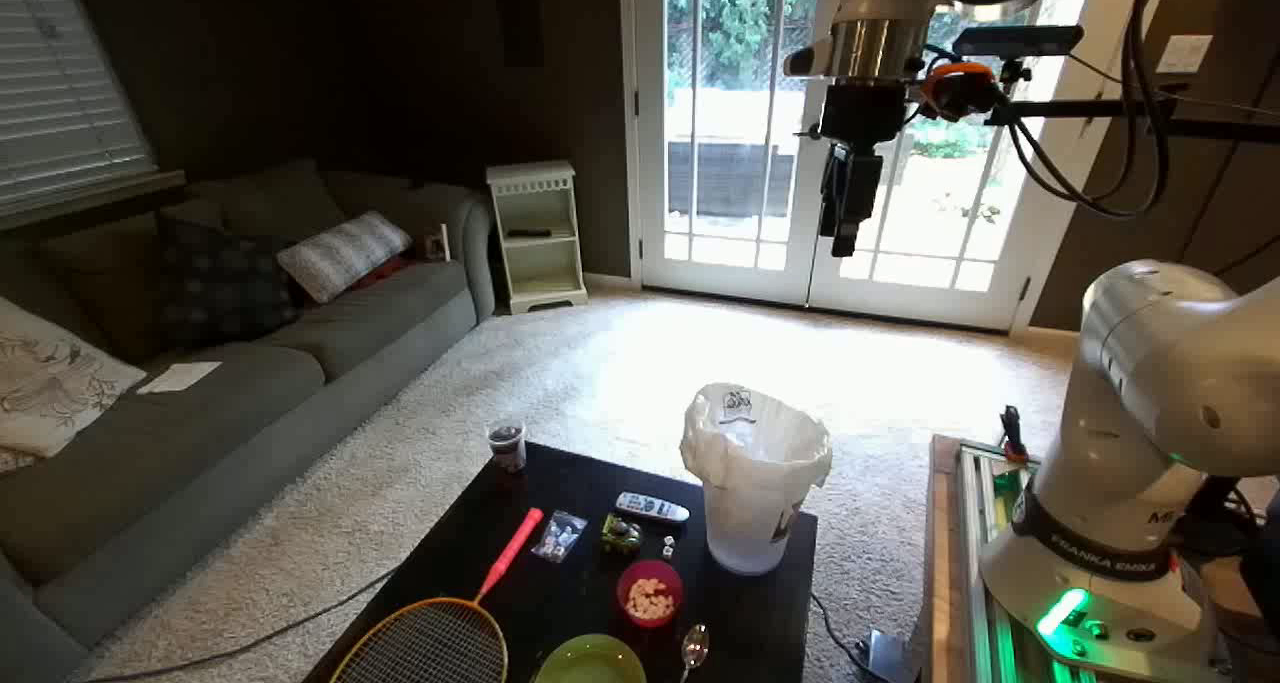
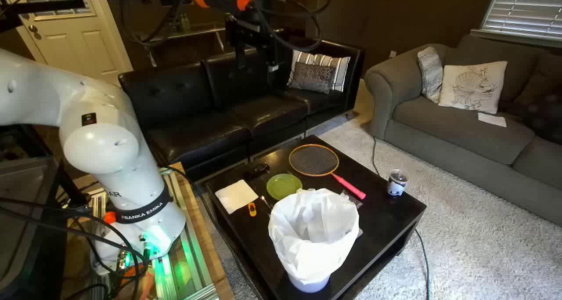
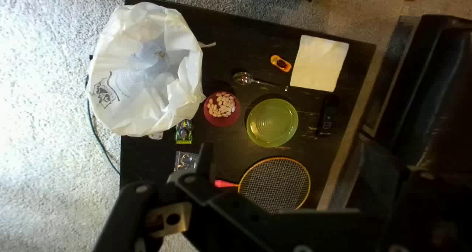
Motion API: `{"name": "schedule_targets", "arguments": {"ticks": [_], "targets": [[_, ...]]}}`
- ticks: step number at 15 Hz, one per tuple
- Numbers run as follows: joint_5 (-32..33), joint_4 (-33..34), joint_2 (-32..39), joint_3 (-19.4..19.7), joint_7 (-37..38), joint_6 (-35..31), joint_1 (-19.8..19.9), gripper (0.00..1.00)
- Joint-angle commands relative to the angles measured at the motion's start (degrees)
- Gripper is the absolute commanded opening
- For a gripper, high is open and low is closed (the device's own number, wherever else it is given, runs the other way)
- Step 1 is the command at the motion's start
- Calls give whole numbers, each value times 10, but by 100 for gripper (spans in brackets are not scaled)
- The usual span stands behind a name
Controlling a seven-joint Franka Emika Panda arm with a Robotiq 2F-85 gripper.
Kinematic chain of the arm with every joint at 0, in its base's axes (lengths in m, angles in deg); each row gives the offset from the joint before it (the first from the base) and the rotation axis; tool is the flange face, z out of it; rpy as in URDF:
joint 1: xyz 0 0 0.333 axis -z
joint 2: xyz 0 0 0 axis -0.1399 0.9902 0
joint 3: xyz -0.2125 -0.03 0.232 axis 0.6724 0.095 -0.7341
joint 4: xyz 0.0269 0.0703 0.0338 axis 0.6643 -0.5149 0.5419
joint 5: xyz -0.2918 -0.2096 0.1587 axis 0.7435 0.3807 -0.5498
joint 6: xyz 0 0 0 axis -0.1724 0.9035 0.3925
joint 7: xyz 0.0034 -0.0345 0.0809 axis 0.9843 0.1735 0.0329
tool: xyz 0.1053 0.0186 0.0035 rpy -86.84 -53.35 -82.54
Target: Turn the yellow object to the left
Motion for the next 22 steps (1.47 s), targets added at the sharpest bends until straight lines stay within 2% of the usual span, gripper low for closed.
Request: {"name": "schedule_targets", "arguments": {"ticks": [1, 7, 13, 18, 21, 22], "targets": [[-2, 1, 1, -2, -1, 1, 2, 100], [-2, 1, 1, -2, -1, 1, 2, 100], [-65, -43, -11, -48, -14, 21, -70, 100], [-127, -119, -2, -83, -23, -14, -131, 100], [-135, -168, 9, -109, -7, -39, -144, 100], [-120, -140, 45, -125, 18, -47, -137, 100]]}}
